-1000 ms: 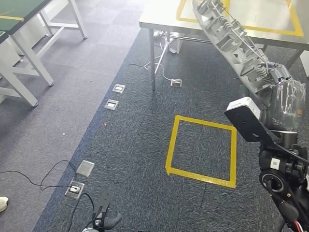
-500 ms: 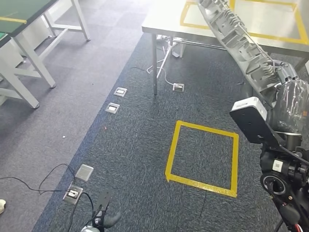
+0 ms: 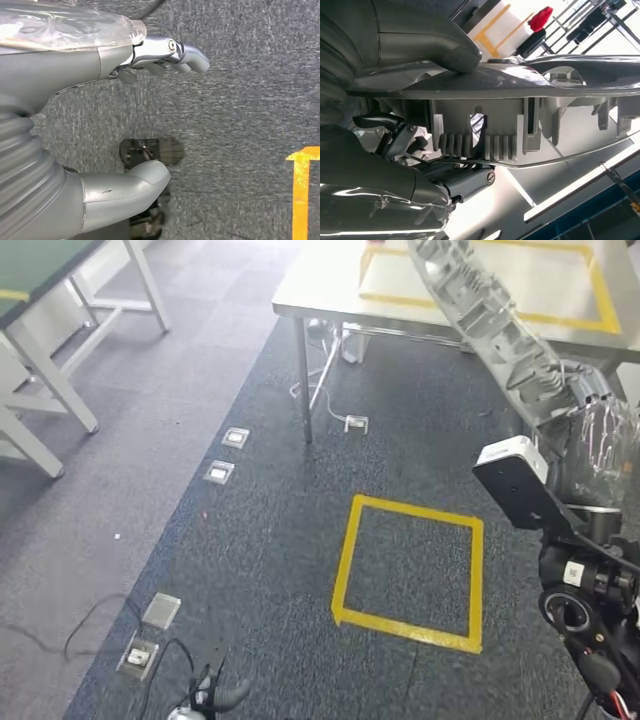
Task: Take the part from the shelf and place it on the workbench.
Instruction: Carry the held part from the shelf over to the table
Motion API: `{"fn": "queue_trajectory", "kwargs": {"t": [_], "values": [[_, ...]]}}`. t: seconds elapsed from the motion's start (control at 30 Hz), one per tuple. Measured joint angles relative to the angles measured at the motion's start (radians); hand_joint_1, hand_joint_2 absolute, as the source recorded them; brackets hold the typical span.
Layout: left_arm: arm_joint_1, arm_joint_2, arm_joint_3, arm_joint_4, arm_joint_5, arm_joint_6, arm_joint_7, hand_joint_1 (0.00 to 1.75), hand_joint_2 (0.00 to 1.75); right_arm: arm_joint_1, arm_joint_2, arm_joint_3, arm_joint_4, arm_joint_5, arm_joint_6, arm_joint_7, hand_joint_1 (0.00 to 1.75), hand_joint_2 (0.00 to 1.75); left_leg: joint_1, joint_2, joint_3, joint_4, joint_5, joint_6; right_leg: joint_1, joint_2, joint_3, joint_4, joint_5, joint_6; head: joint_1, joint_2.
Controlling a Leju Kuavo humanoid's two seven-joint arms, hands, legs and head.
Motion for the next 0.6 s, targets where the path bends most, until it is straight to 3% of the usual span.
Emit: {"fn": "queue_trajectory", "kwargs": {"t": [0.1,0.13,0.17,0.27,0.3,0.33,0.37,0.43,0.47,0.5,0.6], "values": [[-0.001,-0.001,0.000,0.000,0.000,-0.001,0.001,0.00,1.75,-0.004,0.001,-0.004,0.006,-0.004,-0.001,-0.008,1.75,1.75,0.003,-0.001,0.020,-0.024,-0.013,0.007,-0.001,0.000,0.003,0.007,-0.004,0.016,-0.003,0.000],[-0.001,0.000,0.000,0.000,0.000,-0.001,0.001,0.00,1.75,-0.006,0.001,-0.005,0.008,-0.006,-0.001,-0.009,1.75,1.75,0.006,-0.002,0.031,-0.029,-0.016,0.011,-0.001,-0.001,-0.007,0.033,-0.015,0.022,-0.001,0.000],[-0.002,0.000,0.000,0.000,0.000,-0.001,0.001,0.00,1.75,-0.007,0.001,-0.006,0.010,-0.007,-0.001,-0.010,1.75,1.75,0.008,-0.002,0.042,-0.033,-0.020,0.015,-0.003,-0.002,-0.030,0.079,-0.031,0.027,0.002,0.000],[-0.001,0.000,0.000,0.000,-0.001,-0.001,0.002,0.00,1.75,-0.004,0.001,-0.007,0.015,-0.010,-0.003,-0.012,1.75,1.75,0.010,-0.003,0.064,-0.035,-0.038,0.019,-0.010,-0.003,-0.143,0.268,-0.093,0.037,0.007,0.000],[0.000,-0.001,0.000,0.000,-0.001,-0.001,0.003,0.00,1.75,-0.003,0.001,-0.007,0.016,-0.011,-0.003,-0.013,1.75,1.75,0.011,-0.004,0.075,-0.034,-0.046,0.018,-0.012,-0.003,-0.169,0.294,-0.095,0.039,0.008,0.000],[0.002,-0.001,0.000,0.000,-0.001,-0.001,0.003,0.00,1.75,-0.002,0.001,-0.007,0.018,-0.012,-0.003,-0.013,1.75,1.75,0.013,-0.005,0.087,-0.034,-0.056,0.016,-0.015,-0.003,-0.178,0.284,-0.078,0.042,0.009,0.000],[0.003,-0.002,0.000,0.000,-0.001,-0.001,0.004,0.00,1.75,-0.001,0.001,-0.007,0.020,-0.013,-0.003,-0.012,1.75,1.75,0.014,-0.005,0.101,-0.033,-0.066,0.013,-0.017,-0.004,-0.171,0.240,-0.040,0.043,0.009,0.000],[0.004,-0.002,0.000,0.000,-0.001,0.000,0.004,0.00,1.75,-0.001,0.001,-0.007,0.021,-0.014,-0.003,-0.011,1.75,1.75,0.017,-0.007,0.127,-0.031,-0.087,0.003,-0.020,-0.006,-0.137,0.104,0.055,0.045,0.011,0.000],[0.004,-0.002,0.000,0.000,-0.001,0.000,0.003,0.00,1.75,0.000,0.001,-0.007,0.022,-0.015,-0.004,-0.010,1.75,1.75,0.017,-0.007,0.133,-0.028,-0.095,-0.003,-0.018,-0.008,-0.119,0.052,0.080,0.041,0.014,0.000],[0.004,-0.002,0.000,0.000,-0.001,0.000,0.003,0.00,1.75,0.000,0.001,-0.006,0.021,-0.015,-0.004,-0.010,1.75,1.75,0.016,-0.007,0.135,-0.027,-0.102,-0.009,-0.016,-0.009,-0.109,0.021,0.093,0.034,0.014,0.000],[0.003,-0.002,0.000,0.000,0.000,0.001,0.003,0.00,1.75,0.001,0.001,-0.008,0.019,-0.015,-0.006,-0.009,1.75,1.75,0.015,-0.004,0.137,-0.018,-0.111,-0.025,-0.015,-0.009,-0.092,0.007,0.085,0.010,0.010,0.000]]}}
